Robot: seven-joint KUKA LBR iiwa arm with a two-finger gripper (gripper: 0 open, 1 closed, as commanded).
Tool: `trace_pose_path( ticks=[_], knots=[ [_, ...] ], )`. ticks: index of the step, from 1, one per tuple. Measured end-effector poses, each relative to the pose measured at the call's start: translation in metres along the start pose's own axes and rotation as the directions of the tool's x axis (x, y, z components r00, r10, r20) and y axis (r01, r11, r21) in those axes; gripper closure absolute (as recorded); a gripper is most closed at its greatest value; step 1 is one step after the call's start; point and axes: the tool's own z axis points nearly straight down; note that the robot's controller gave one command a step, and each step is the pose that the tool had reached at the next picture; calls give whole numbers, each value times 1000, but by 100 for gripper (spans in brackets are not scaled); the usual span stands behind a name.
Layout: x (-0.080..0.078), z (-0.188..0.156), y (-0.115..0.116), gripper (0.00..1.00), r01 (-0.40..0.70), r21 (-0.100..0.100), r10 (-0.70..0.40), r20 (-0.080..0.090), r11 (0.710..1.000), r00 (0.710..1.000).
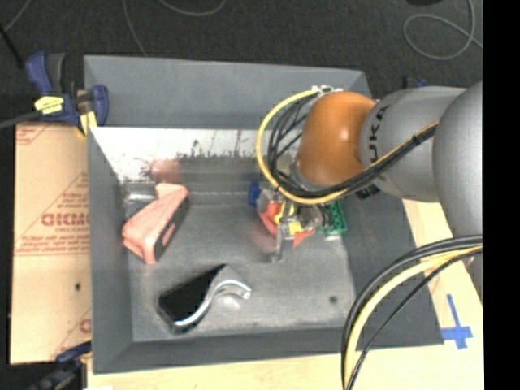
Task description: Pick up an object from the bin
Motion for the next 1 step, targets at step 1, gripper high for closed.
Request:
trace_pose_path(
  ticks=[1],
  knots=[
    [-22,12,-27,0,80,-7,-80,-22,997,997]
  ],
)
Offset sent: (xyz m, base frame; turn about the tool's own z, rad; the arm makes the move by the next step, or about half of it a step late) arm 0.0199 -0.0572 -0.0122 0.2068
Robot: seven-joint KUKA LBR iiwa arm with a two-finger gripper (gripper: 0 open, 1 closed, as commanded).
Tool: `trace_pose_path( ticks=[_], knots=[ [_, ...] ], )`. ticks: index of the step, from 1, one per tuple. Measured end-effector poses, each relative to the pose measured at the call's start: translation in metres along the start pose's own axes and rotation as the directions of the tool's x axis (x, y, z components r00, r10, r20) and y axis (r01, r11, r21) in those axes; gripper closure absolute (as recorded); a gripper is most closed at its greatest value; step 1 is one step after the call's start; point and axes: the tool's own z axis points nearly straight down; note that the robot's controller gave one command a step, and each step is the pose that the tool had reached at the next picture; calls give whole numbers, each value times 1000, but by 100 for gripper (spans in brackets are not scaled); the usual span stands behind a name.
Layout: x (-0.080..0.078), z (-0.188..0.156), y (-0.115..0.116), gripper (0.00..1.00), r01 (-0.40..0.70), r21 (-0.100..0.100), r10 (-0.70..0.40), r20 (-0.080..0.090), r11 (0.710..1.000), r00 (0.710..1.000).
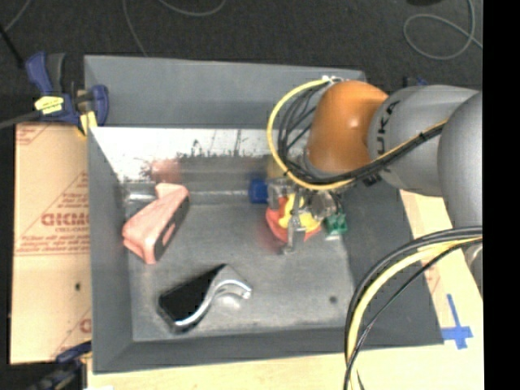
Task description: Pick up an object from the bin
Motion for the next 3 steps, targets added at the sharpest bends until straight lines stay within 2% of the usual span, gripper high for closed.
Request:
trace_pose_path(
  ticks=[1,2,3],
  knots=[
    [-6,-3,-23,0,-112,6,111,26,994,993],
    [-5,-1,-23,0,-279,1,279,19,960,960],
    [-3,1,-14,100,-290,1,290,32,957,956]
  ],
)
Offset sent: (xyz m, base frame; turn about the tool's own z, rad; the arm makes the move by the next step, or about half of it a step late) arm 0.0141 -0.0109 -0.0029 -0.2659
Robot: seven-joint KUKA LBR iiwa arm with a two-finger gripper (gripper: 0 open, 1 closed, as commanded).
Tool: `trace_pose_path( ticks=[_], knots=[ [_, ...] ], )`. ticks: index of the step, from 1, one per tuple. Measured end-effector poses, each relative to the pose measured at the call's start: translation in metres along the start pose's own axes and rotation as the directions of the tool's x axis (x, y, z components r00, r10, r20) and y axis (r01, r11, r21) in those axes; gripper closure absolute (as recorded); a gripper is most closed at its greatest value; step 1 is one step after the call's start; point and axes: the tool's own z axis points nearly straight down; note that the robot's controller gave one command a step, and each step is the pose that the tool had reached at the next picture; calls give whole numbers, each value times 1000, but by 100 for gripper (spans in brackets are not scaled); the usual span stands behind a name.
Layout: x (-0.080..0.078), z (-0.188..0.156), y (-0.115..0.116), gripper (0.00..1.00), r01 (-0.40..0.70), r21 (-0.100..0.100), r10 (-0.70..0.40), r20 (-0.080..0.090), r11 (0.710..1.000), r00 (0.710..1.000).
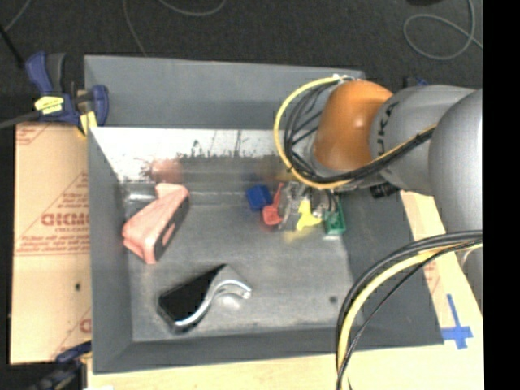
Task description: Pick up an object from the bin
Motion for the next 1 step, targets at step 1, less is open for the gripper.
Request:
trace_pose_path(
  ticks=[1],
  knots=[
    [0,0,0,100,0,0,0,0,1000,1000]
  ],
)
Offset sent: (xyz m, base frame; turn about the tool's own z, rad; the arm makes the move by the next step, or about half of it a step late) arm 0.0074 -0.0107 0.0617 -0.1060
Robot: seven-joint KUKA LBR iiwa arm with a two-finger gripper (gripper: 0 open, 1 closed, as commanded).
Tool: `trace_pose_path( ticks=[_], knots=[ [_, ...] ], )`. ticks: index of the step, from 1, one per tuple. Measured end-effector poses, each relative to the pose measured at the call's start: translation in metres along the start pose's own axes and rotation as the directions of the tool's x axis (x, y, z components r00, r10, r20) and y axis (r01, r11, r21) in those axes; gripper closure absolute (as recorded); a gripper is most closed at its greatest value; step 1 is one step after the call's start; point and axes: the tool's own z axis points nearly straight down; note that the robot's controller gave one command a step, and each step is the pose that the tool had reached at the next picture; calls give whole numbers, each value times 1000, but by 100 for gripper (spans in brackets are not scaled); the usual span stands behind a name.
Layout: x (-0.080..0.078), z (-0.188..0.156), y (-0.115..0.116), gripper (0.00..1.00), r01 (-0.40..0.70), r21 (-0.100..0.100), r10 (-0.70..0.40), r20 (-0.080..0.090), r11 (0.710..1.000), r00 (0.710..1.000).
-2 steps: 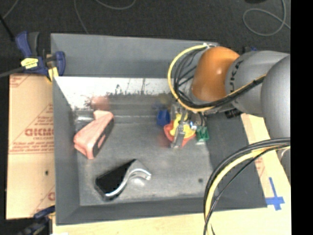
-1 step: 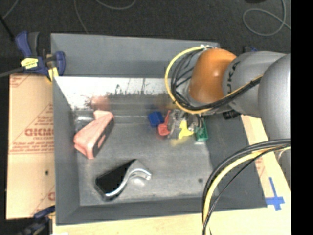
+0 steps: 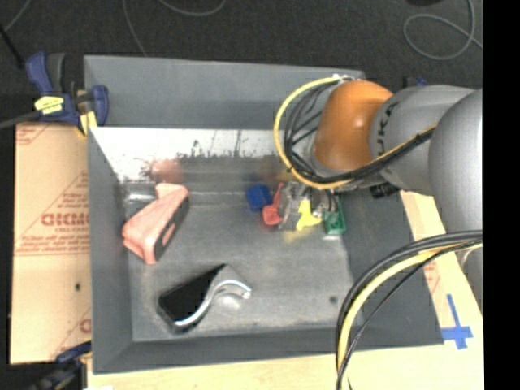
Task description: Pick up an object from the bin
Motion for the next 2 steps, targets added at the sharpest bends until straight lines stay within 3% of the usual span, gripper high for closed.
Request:
trace_pose_path(
  ticks=[1,2],
  knots=[
    [-4,-27,-5,100,51,1,-51,-4,999,999],
    [-8,-85,-9,100,49,0,-49,-1,999,999]
  ],
)
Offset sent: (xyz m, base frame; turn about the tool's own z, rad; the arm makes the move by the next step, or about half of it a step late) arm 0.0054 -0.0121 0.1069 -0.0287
